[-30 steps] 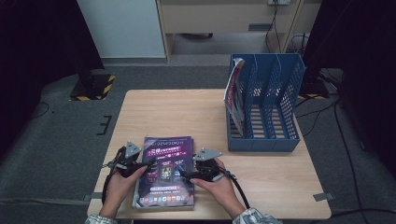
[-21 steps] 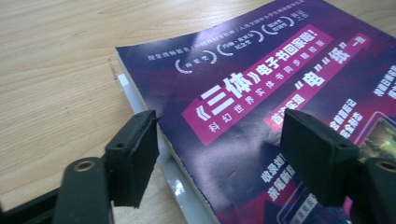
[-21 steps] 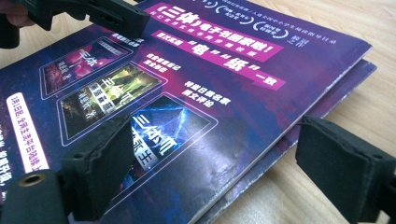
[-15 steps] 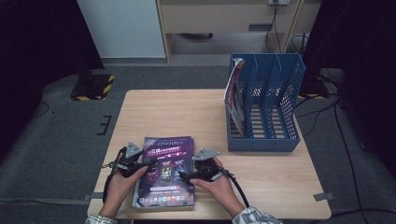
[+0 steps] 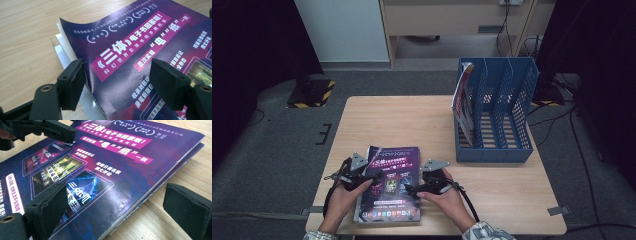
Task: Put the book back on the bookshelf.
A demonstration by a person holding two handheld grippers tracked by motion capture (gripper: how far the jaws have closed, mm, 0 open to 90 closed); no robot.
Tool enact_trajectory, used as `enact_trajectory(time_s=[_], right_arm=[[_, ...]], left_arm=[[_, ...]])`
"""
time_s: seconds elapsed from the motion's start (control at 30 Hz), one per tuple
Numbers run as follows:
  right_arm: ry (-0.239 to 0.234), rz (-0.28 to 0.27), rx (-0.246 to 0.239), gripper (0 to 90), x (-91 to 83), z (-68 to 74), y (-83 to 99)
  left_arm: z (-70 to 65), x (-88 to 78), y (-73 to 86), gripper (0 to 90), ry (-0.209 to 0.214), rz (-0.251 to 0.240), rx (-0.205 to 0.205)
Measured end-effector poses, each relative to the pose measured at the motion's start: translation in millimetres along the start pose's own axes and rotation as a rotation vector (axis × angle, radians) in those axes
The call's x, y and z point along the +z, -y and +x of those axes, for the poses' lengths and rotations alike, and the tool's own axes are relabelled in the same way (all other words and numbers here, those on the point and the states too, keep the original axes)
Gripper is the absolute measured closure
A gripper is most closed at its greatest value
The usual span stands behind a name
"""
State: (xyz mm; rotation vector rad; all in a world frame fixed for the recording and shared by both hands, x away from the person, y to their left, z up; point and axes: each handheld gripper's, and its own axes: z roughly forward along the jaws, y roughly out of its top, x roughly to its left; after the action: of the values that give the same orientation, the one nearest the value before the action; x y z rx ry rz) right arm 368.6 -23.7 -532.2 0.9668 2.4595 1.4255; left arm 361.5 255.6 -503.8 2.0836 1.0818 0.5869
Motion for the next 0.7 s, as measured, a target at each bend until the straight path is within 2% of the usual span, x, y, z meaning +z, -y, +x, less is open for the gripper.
enact_trajectory(time_s=[0.13, 0.33, 0.47, 0.7], right_arm=[[0.002, 0.004, -0.006, 6.7, -0.6, 0.2, -0.4], [-0.013, 0.015, 0.012, 5.8, -0.9, -2.4, -0.3], [-0.026, 0.025, 0.032, 4.0, 0.9, -5.4, -0.4], [-0.031, 0.024, 0.018, 3.3, 4.5, -8.4, -3.4]], left_arm=[[-1.2, -2.1, -1.8, 27.5, 0.02, -0.014, -0.007], [-5.7, 0.6, -2.9, 27.7, 0.005, 0.013, 0.045], [-2.4, 2.3, -0.5, 26.1, 0.023, -0.004, 0.016], [-0.8, 2.8, 0.4, 25.8, 0.034, -0.009, 0.006]])
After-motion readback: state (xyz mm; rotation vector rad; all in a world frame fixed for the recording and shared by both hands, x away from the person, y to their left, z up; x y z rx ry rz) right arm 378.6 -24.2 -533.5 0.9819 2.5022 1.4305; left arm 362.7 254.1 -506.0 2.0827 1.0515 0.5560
